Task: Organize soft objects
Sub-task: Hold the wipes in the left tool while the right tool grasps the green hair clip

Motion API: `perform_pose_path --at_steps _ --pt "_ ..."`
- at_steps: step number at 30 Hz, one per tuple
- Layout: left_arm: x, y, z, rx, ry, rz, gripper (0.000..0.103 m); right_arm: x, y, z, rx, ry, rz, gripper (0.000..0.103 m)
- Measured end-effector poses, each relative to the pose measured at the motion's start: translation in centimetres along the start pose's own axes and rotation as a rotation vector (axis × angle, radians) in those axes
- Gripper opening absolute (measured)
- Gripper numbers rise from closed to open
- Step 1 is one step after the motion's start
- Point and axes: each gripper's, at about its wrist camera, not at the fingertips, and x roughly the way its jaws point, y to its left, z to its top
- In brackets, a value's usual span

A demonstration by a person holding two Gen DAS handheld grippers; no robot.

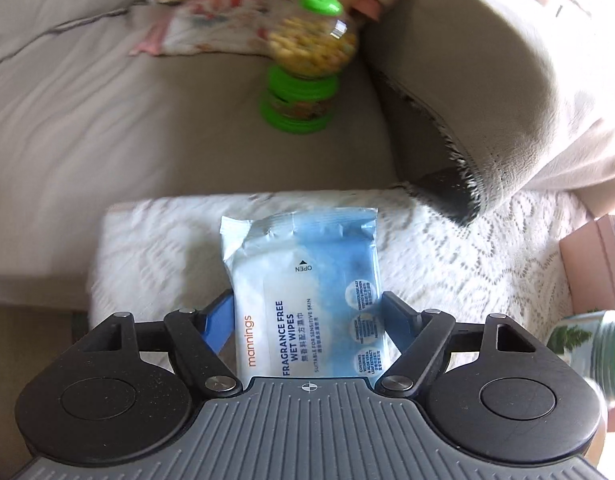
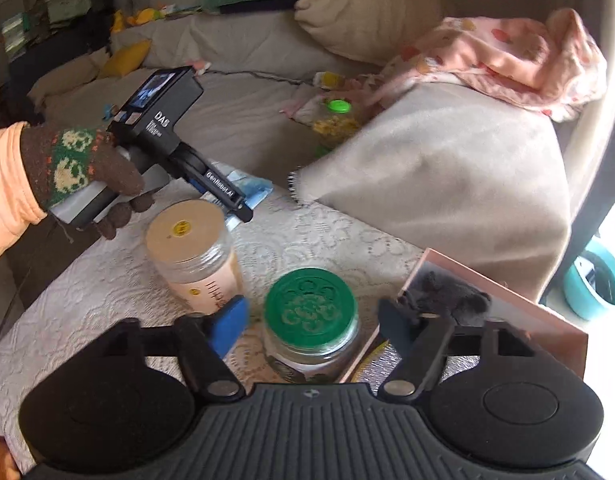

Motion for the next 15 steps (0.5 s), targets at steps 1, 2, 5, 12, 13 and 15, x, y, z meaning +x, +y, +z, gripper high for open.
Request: perform_pose_path --at_steps 1,2,5,12,13,15 --pt "-0.7 0.5 -0.8 -0.01 -0.023 -0.011 0.081 0.4 1.2 0.3 -0.051 0.022 0.009 0.033" --pt "-1.7 1.1 -1.7 -0.017 -0.052 -0.022 0.081 0.8 2.3 0.5 -0.091 0.038 0.024 0.031" --pt "-4.0 2.4 -4.4 -0.035 -0.128 -0.048 0.081 2.7 5.8 0.6 -0.223 0.087 0.063 0.031" --pt "-6.3 5.1 -10.1 -0.094 -0.176 -0.116 0.081 9.5 9.7 1.6 -0.326 0.202 0.016 0.032" --pt "-6.5 5.5 -10.8 -0.104 -0.18 -0.125 0.081 10.2 9.9 1.9 -0.315 0.215 0.038 0.034" --pt "-6.6 6.0 -12.0 -0.127 -0.184 -0.135 0.081 11.0 10.6 2.7 -0.313 0.213 0.048 0.035"
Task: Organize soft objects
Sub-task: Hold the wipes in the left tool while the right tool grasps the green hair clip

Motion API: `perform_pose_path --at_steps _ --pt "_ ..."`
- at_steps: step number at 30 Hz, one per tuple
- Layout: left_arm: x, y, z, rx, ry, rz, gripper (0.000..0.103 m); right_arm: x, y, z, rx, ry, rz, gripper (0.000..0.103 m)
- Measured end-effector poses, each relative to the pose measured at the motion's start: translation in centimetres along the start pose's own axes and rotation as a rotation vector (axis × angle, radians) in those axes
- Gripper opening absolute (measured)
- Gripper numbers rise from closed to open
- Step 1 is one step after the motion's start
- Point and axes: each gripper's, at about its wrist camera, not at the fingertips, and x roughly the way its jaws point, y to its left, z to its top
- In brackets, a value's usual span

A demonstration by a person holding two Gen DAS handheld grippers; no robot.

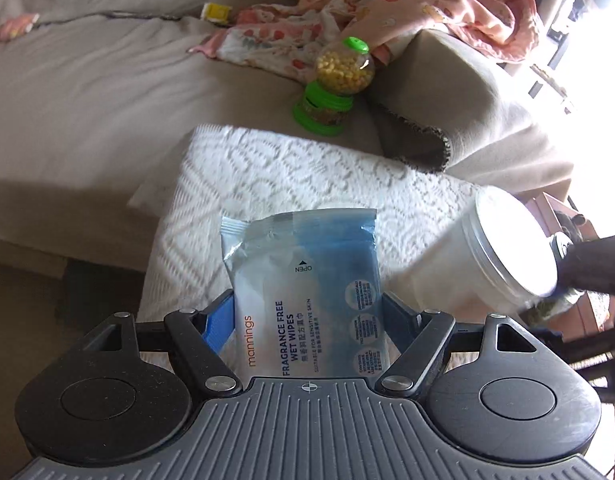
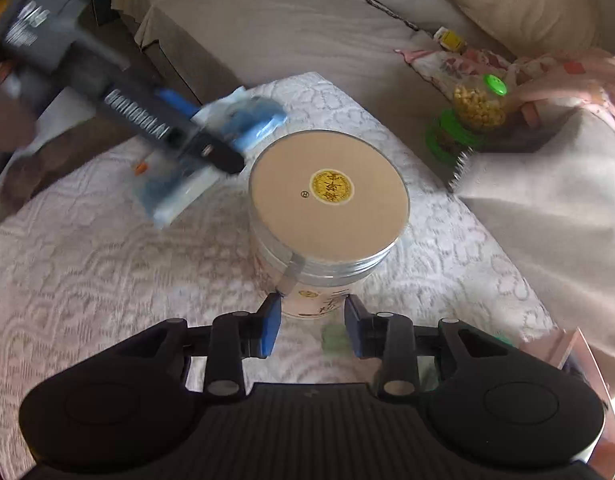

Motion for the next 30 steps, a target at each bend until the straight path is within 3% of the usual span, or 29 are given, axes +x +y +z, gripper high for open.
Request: perform_pose_path --at_steps 2,5,12,16,20,25,27,28,30 --pt "-0.5 0.3 -1.0 -0.017 -0.018 -0.004 0.081 0.7 -0.1 1.0 0.013 0.016 0.033 0.035" --pt "-1.6 0.6 -2.0 -0.014 -0.036 -0.011 0.081 1.4 -1.2 1.7 0.039 0.106 0.049 0.035" --pt "-1.7 0.6 -3.1 -0.013 -0.05 -0.055 0.081 1.6 0.2 -0.1 -0.208 0.256 -0.086 0.04" --pt "-1.7 0.8 -3.5 -0.024 -0.087 -0.066 0.081 3.6 1.8 -0.5 -0.292 0.277 -0.166 0.037" --pt "-0.7 1.3 -4.0 -0.055 -0.11 -0.063 0.081 4.1 1.1 1.1 -0.206 0.228 -0.141 0.034" --pt "-0.3 0.5 -4.6 0.011 -0.165 -0.031 0.081 2.6 -1.3 3.3 -0.108 0.194 -0.071 0.035" --pt "-0.1 0.2 -4.8 0.042 -0.183 -0.018 0.081 2.2 -2.1 3.2 -0.12 0.24 -0.043 0.05" --pt "0.0 0.1 -4.8 0.048 -0.191 -0.013 0.081 2.3 -2.2 3.1 -0.137 0.268 -0.04 0.068" --pt "0.1 0.0 -5.0 0.05 -0.207 -0.008 0.081 3.0 -1.6 2.7 -0.205 0.312 -0.065 0.073"
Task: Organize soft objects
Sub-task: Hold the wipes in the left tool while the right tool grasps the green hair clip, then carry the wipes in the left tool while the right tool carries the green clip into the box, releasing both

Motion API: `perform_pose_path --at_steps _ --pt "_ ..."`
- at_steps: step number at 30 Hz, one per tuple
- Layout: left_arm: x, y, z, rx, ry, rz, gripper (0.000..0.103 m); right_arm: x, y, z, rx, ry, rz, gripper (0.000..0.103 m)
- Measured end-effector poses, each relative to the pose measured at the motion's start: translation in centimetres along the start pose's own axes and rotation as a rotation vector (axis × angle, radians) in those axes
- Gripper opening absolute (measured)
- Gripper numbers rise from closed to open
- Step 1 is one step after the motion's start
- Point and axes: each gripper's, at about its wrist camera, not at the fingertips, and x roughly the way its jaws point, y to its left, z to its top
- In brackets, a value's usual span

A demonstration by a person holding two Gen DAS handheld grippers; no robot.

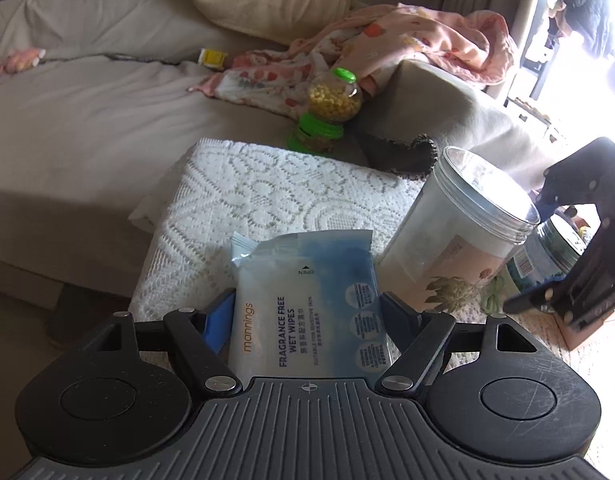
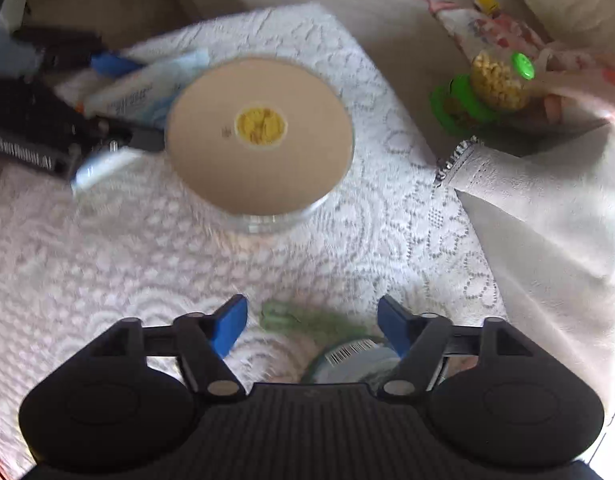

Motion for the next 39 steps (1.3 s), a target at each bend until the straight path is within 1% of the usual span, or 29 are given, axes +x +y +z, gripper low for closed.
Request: perform_pose_path --at_steps 3,4,5,6,7,8,9,10,11,12,14,16,17,18,19,22,23,24,25,26,27,30,33,34,37,39 --pt "-0.1 0.0 -0.6 0.01 -0.032 0.001 0.081 2.0 1.2 0.1 -0.111 0.095 -0.019 0.073" --pt "-0.2 0.0 -0.9 0.019 -0.045 0.001 0.081 2.5 1.4 0.1 -0.141 0.112 -0.032 0.078" --pt "-0.3 -0.1 -1.2 0.033 -0.062 0.004 0.081 2.5 1.3 0.2 -0.165 0.111 -0.036 0.076" --pt "-0.4 -0.2 -1.4 0.036 -0.071 0.005 0.081 2.7 1.1 0.4 -0.178 0.13 -0.049 0.075" --pt "-0.4 -0.2 -1.4 0.034 -0.072 0.006 0.081 2.9 0.8 0.6 -0.178 0.14 -0.078 0.073" --pt "-0.4 -0.2 -1.4 0.033 -0.074 0.007 0.081 3.1 0.3 0.8 -0.161 0.146 -0.1 0.073" --pt "-0.4 -0.2 -1.4 0.031 -0.077 0.007 0.081 3.3 -0.4 1.0 -0.124 0.148 -0.099 0.073" --pt "-0.4 -0.2 -1.4 0.032 -0.079 0.01 0.081 3.2 -1.0 1.3 -0.079 0.129 -0.088 0.071" --pt "-0.3 -0.3 -1.4 0.039 -0.079 0.015 0.081 3.1 -1.6 1.6 -0.037 0.106 -0.09 0.066" --pt "-0.3 -0.4 -1.5 0.045 -0.08 0.019 0.081 2.9 -2.3 1.8 0.002 0.085 -0.085 0.066" --pt "-0.3 -0.5 -1.5 0.049 -0.081 0.023 0.081 2.3 -4.0 2.0 0.095 0.053 -0.03 0.066" --pt "-0.3 -0.4 -1.6 0.042 -0.084 0.017 0.081 2.3 -5.8 1.9 0.221 0.069 0.062 0.066" --pt "-0.4 -0.2 -1.6 0.036 -0.086 0.012 0.081 2.5 -6.2 1.6 0.257 0.082 0.106 0.066" --pt "-0.4 -0.2 -1.6 0.031 -0.087 0.008 0.081 2.7 -5.9 1.4 0.267 0.089 0.128 0.066" --pt "-0.4 -0.1 -1.6 0.027 -0.088 0.005 0.081 2.9 -5.6 1.2 0.259 0.09 0.13 0.066" --pt "-0.4 -0.1 -1.5 0.025 -0.089 0.003 0.081 3.6 -4.3 1.0 0.209 0.096 0.11 0.066" --pt "-0.4 -0.1 -1.6 0.024 -0.089 0.004 0.081 3.3 -4.2 0.9 0.213 0.075 0.11 0.063" --pt "-0.4 -0.1 -1.5 0.024 -0.089 0.004 0.081 3.2 -4.2 0.9 0.225 0.071 0.126 0.057" --pt "-0.4 -0.1 -1.5 0.024 -0.089 0.004 0.081 3.0 -4.2 0.9 0.244 0.067 0.15 0.043" --pt "-0.4 -0.1 -1.5 0.025 -0.088 0.004 0.081 2.8 -3.9 0.9 0.257 0.062 0.168 0.027" --pt "-0.4 -0.1 -1.5 0.026 -0.088 0.004 0.081 2.6 -3.5 0.8 0.257 0.058 0.173 0.023" --pt "-0.4 0.1 -1.1 0.019 -0.069 0.002 0.081 1.7 -1.9 0.5 0.224 0.025 0.116 0.023" --pt "-0.5 0.5 0.1 -0.038 -0.023 0.001 0.081 0.1 -1.2 0.0 0.236 -0.006 0.108 0.023" --pt "-0.7 0.5 0.6 -0.047 -0.02 0.006 0.081 -0.6 -1.2 -0.2 0.243 -0.018 0.114 0.023" --pt "-2.1 -0.5 2.2 -0.004 -0.047 0.035 0.081 -3.1 -1.3 -1.3 0.243 -0.059 0.103 0.023" --pt "-3.2 -1.3 3.9 0.022 -0.067 0.051 0.081 -4.6 -1.6 -2.0 0.246 -0.095 0.1 0.023"
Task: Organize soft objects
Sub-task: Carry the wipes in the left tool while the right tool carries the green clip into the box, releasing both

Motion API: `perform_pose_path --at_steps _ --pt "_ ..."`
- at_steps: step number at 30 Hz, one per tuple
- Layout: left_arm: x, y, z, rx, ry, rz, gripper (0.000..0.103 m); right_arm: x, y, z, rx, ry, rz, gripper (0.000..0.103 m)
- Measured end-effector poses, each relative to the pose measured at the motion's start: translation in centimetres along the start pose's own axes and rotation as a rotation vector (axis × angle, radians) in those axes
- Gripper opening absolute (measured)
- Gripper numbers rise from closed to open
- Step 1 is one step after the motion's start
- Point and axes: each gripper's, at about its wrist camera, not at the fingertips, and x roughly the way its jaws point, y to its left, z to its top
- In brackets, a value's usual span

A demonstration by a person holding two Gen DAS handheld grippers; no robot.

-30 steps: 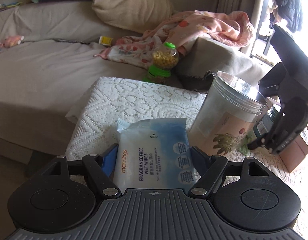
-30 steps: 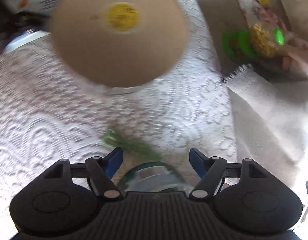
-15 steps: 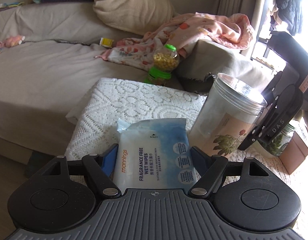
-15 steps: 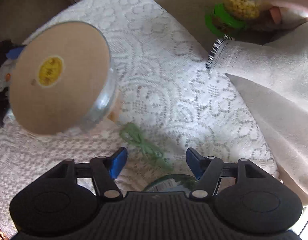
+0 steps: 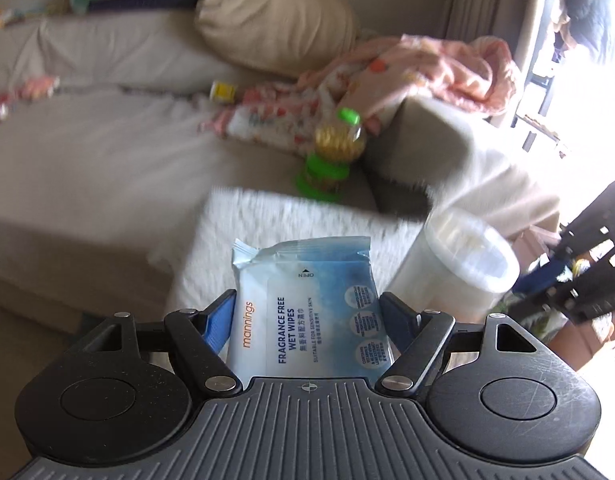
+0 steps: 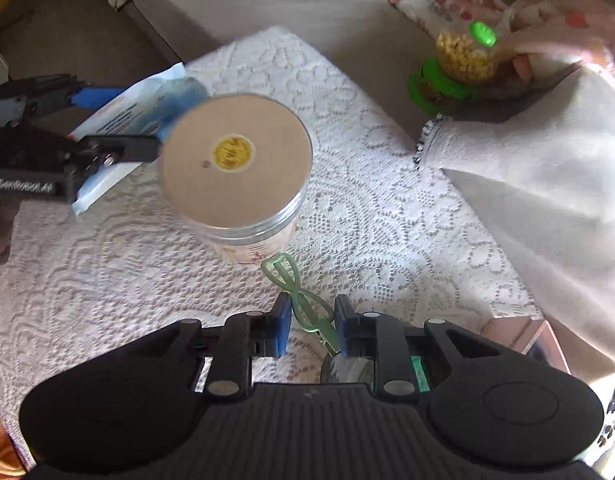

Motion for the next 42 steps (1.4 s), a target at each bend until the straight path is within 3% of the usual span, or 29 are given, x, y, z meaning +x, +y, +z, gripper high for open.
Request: perform_pose_path --at_steps 9,17,24,32,42 --pt "-4.5 -5.0 7.2 0.124 -0.092 0.048 0.081 -9.1 -2.2 -2.1 0.037 -0.219 -0.069 0.023" --pt "-5.6 -14.4 9.1 0.244 -0.114 -0.005 0.081 -14.9 -6.0 -7.7 0.142 -0.369 -0.134 0.023" --pt "-3.4 -23.9 8.1 0.343 -0.078 -0.114 0.081 -17.0 -10.7 -15.4 0.292 -0.467 -0.161 0.023" --pt "1.4 -32.3 5.1 0.37 0.044 -0.282 0.081 -17.5 -14.9 -22.2 0.443 -0.507 -0.195 0.023" --pt "9.3 -36.1 1.6 0.217 0.182 -0.475 0.081 -14.8 -18.9 -25.6 0.538 -0.473 -0.199 0.023"
